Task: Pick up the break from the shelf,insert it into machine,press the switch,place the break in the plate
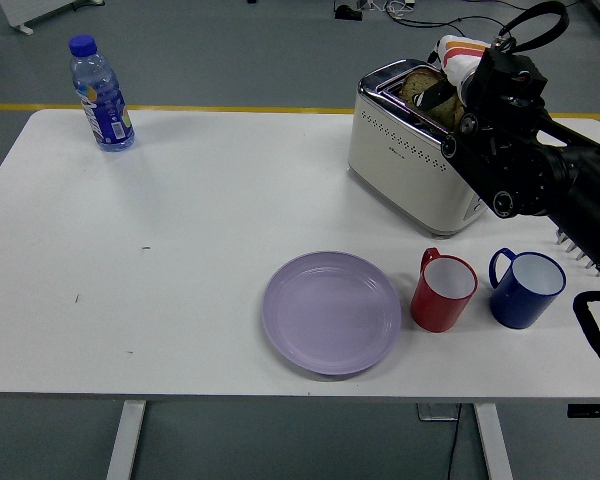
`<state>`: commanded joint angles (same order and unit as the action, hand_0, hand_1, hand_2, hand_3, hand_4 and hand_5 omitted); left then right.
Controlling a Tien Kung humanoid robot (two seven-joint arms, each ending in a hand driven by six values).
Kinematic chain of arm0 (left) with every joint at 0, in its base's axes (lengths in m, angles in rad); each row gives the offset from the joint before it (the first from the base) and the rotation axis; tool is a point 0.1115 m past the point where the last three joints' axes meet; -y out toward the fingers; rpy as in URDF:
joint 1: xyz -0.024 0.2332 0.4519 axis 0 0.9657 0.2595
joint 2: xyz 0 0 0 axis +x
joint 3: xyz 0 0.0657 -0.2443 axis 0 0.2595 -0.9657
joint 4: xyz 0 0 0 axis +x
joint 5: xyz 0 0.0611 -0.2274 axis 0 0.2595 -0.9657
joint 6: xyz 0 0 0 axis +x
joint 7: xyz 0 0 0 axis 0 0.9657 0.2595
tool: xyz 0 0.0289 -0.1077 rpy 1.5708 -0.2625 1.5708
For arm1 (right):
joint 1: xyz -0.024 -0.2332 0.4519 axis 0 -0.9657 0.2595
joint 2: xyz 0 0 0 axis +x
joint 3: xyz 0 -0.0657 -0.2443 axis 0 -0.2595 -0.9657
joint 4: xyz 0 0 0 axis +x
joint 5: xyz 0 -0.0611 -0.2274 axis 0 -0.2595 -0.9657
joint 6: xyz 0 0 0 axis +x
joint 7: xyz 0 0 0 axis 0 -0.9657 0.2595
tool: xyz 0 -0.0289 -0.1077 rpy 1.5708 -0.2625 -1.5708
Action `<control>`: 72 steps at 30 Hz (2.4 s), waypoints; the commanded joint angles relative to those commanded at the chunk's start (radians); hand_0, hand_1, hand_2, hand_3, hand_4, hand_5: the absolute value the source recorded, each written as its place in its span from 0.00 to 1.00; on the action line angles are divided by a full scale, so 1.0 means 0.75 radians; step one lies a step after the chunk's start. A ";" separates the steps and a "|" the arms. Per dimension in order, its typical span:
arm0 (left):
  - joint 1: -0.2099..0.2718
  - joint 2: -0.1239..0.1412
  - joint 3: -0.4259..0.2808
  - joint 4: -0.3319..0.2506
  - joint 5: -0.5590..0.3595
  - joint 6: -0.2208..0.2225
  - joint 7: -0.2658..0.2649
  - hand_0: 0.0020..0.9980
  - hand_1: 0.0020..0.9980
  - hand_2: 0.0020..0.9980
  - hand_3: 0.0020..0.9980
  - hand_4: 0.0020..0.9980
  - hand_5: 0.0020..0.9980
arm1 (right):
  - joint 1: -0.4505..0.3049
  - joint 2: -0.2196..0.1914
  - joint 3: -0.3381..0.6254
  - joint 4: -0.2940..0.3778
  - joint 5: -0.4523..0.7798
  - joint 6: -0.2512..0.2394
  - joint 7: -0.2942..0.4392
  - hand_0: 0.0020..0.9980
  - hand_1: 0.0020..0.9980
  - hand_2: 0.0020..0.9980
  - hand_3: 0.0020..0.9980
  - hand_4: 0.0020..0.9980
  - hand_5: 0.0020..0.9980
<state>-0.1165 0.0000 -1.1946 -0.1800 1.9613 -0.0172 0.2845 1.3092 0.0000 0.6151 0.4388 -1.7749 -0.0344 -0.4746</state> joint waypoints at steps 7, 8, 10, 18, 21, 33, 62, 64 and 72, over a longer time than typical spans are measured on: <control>-0.007 0.003 -0.003 0.000 0.005 0.005 -0.003 0.61 0.46 0.43 0.55 0.29 0.91 | 0.014 0.000 -0.013 -0.034 0.088 -0.010 0.015 0.52 0.55 0.58 0.72 0.77 0.29; -0.008 0.003 -0.003 0.000 0.006 0.005 -0.003 0.61 0.46 0.43 0.55 0.29 0.91 | 0.015 0.000 -0.014 -0.034 0.105 -0.011 0.017 0.52 0.55 0.58 0.72 0.77 0.29; -0.010 0.003 -0.004 0.000 0.007 0.006 -0.004 0.61 0.46 0.43 0.55 0.29 0.91 | 0.016 0.000 -0.018 -0.034 0.128 -0.012 0.019 0.52 0.55 0.58 0.72 0.77 0.29; -0.017 0.003 -0.009 0.000 0.028 0.003 -0.008 0.60 0.46 0.43 0.54 0.30 0.92 | 0.018 0.000 -0.045 -0.043 0.253 -0.035 0.040 0.44 0.50 0.53 0.68 0.74 0.25; -0.019 0.002 -0.013 0.000 0.034 0.003 -0.007 0.60 0.46 0.43 0.54 0.30 0.92 | 0.020 0.000 -0.055 -0.053 0.262 -0.056 0.047 0.44 0.50 0.53 0.68 0.74 0.25; -0.025 0.003 -0.024 0.000 0.053 0.006 -0.007 0.60 0.46 0.42 0.54 0.29 0.91 | 0.022 0.000 -0.103 -0.090 0.326 -0.098 0.069 0.32 0.39 0.45 0.56 0.58 0.06; -0.004 0.005 -0.061 0.000 0.092 0.010 -0.008 0.60 0.45 0.42 0.54 0.29 0.91 | 0.014 0.000 0.021 0.085 0.170 -0.203 0.089 0.23 0.29 0.38 0.47 0.64 0.00; 0.002 0.005 -0.063 0.000 0.094 0.009 -0.008 0.60 0.45 0.42 0.54 0.29 0.91 | 0.007 -0.007 0.052 0.138 0.149 -0.219 0.084 0.23 0.29 0.38 0.47 0.64 0.00; 0.016 0.006 -0.067 0.000 0.099 0.007 -0.008 0.60 0.46 0.43 0.54 0.29 0.91 | -0.013 -0.107 0.143 0.316 0.089 -0.287 0.072 0.22 0.29 0.38 0.47 0.64 0.00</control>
<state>-0.1049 0.0048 -1.2449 -0.1800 2.0354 -0.0120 0.2789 1.2991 -0.0803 0.7222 0.6757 -1.7080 -0.2497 -0.4208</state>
